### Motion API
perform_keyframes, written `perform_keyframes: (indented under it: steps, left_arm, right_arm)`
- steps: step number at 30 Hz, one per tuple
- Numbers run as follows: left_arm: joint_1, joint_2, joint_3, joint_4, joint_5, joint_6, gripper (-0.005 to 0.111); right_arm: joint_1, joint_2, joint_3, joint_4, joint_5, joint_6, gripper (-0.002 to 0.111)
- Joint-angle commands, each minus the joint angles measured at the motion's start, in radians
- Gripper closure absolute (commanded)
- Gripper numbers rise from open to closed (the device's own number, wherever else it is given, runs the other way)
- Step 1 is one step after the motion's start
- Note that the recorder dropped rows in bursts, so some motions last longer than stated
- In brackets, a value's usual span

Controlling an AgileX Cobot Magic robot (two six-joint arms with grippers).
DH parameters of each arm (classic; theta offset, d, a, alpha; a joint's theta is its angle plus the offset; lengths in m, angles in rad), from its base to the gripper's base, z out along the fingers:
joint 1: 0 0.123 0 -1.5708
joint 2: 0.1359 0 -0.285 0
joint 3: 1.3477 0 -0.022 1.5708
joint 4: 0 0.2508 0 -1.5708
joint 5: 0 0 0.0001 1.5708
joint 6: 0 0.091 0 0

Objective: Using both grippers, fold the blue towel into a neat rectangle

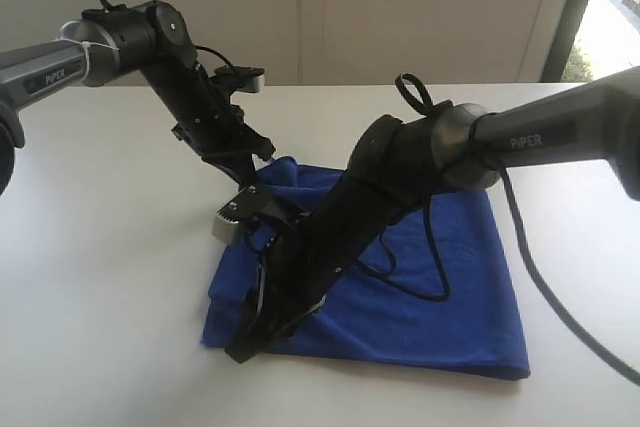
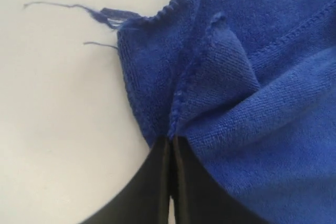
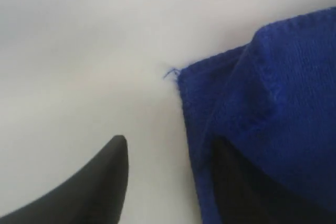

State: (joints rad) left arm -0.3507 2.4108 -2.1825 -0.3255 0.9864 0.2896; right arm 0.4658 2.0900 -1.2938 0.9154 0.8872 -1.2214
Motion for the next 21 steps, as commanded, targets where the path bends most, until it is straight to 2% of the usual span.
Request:
perform_keyframes:
  steps: [1, 7, 11, 16, 21]
  left_arm:
    - [0.001, 0.02, -0.003, 0.003, 0.023, -0.006, 0.107]
    - [0.001, 0.021, -0.003, 0.065, 0.085, -0.006, 0.107]
    - [0.001, 0.021, -0.003, 0.072, 0.097, -0.006, 0.107]
    - [0.001, 0.021, -0.003, 0.071, 0.095, -0.004, 0.107]
    - [0.001, 0.021, -0.003, 0.071, 0.079, -0.004, 0.107]
  right_arm:
    - [0.003, -0.03, 0.004, 0.01, 0.037, -0.013, 0.061]
    - [0.001, -0.127, 0.004, -0.062, -0.048, 0.051, 0.063]
    - [0.003, -0.121, 0.004, -0.067, -0.129, 0.081, 0.079]
    - [0.003, -0.046, 0.004, -0.029, -0.122, 0.071, 0.098]
    - [0.003, 0.0, 0.004, 0.03, -0.107, 0.01, 0.107]
